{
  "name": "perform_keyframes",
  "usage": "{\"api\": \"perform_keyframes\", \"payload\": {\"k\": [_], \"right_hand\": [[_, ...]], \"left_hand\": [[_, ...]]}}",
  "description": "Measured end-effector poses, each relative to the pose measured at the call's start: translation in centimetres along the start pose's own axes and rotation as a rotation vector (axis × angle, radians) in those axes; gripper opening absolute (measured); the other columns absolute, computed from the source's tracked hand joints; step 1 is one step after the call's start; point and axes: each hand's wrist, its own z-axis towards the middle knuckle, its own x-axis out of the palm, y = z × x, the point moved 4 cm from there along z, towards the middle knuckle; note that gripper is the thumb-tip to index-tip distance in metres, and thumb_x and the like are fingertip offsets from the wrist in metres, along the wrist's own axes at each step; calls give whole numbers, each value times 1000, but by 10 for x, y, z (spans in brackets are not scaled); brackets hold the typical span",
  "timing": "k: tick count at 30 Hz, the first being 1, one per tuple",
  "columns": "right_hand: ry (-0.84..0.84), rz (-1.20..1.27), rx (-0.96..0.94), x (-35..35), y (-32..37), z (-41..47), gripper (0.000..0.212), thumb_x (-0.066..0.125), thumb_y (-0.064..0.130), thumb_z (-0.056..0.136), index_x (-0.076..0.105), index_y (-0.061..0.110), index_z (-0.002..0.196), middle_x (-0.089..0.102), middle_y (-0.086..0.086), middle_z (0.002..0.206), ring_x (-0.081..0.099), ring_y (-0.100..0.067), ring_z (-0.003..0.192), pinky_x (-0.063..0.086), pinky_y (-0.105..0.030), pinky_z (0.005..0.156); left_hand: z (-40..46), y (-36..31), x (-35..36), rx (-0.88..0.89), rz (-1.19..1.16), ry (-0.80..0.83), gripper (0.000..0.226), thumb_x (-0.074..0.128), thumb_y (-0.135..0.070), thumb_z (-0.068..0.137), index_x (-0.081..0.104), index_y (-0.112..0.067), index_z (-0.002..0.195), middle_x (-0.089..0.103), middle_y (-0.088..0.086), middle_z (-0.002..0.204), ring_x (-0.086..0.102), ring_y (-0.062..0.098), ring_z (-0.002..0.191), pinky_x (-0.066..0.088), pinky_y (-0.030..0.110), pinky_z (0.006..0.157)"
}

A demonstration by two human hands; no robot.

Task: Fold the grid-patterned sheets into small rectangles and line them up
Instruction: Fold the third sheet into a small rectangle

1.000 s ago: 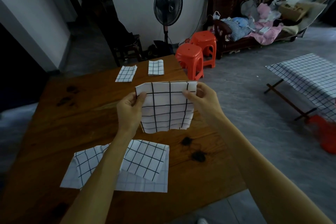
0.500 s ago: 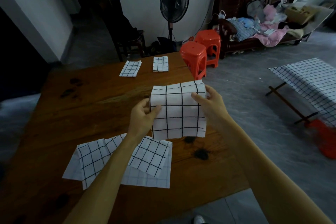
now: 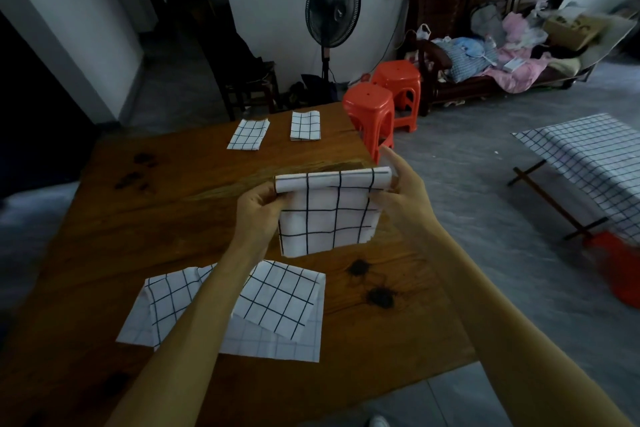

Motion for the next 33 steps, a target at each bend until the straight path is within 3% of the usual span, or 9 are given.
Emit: {"api": "perform_keyframes", "payload": {"k": [3, 8, 11, 14, 17, 22, 27, 30, 33], "right_hand": [[-31, 99, 8, -2, 5, -1, 70, 55, -19, 82, 47, 19, 140, 71, -3, 104, 68, -14, 98, 57, -28, 83], [-38, 268, 56, -9, 7, -1, 75, 35, -31, 73, 55, 12, 130, 74, 4, 91, 70, -12, 93, 57, -26, 76], [-128, 363, 96, -19, 2, 1, 72, 33, -26, 72, 59, 15, 125, 71, -8, 88, 67, -24, 92, 56, -35, 85], [-244, 445, 118, -28, -2, 0, 51, 35, -17, 85, 65, 18, 109, 69, -9, 92, 69, -18, 85, 54, -25, 76], [-240, 235, -11, -26, 2, 0, 35, 41, -6, 94, 68, 13, 106, 69, -3, 97, 67, -9, 85, 52, -19, 73], [-236, 49, -137, -19, 14, 2, 21, 56, 9, 95, 72, 22, 100, 72, 9, 92, 67, -6, 91, 53, -24, 84], [232, -297, -185, 18, 19, -5, 25, 61, 26, 94, 68, 23, 118, 69, 13, 109, 62, 2, 98, 50, -16, 82], [232, -363, -262, 24, 15, -7, 24, 60, 32, 95, 71, 24, 114, 73, 12, 94, 65, 0, 85, 54, -21, 71], [191, -344, -225, 19, 8, -9, 20, 59, 30, 95, 73, 20, 106, 70, 12, 78, 60, 2, 66, 46, -14, 59]], "left_hand": [[5, -2, 0, -18, 12, -31, 30, 56, 2, 89, 70, -24, 95, 70, -6, 101, 65, 13, 98, 55, 25, 71], [11, -11, -2, 81, 137, -17, 34, 51, 8, 90, 67, -20, 103, 67, -6, 103, 62, 13, 102, 56, 26, 78], [10, -22, -2, 236, 287, 0, 38, 52, 13, 87, 65, -17, 106, 65, -7, 103, 61, 8, 104, 54, 18, 77], [7, -37, 4, 450, 391, 117, 29, 58, 11, 84, 67, -10, 101, 66, -9, 97, 62, -6, 93, 52, 12, 73], [7, -43, 10, 567, 493, 200, 25, 60, 13, 79, 69, -11, 78, 65, -2, 91, 62, -2, 88, 54, 17, 68], [4, -45, 25, 583, 569, 276, 24, 68, 11, 73, 70, -12, 70, 65, -2, 90, 63, 9, 85, 54, 23, 66], [-3, -43, 44, 557, 511, 327, 21, 67, 3, 81, 72, -17, 81, 68, -7, 86, 66, 7, 79, 52, 17, 65], [-7, -41, 51, 519, 488, 319, 22, 66, -2, 85, 72, -23, 89, 69, -10, 90, 65, 1, 85, 52, 14, 69], [-8, -38, 49, 461, 473, 274, 27, 64, -2, 87, 68, -26, 100, 68, -8, 100, 62, -7, 92, 56, 20, 78]]}}
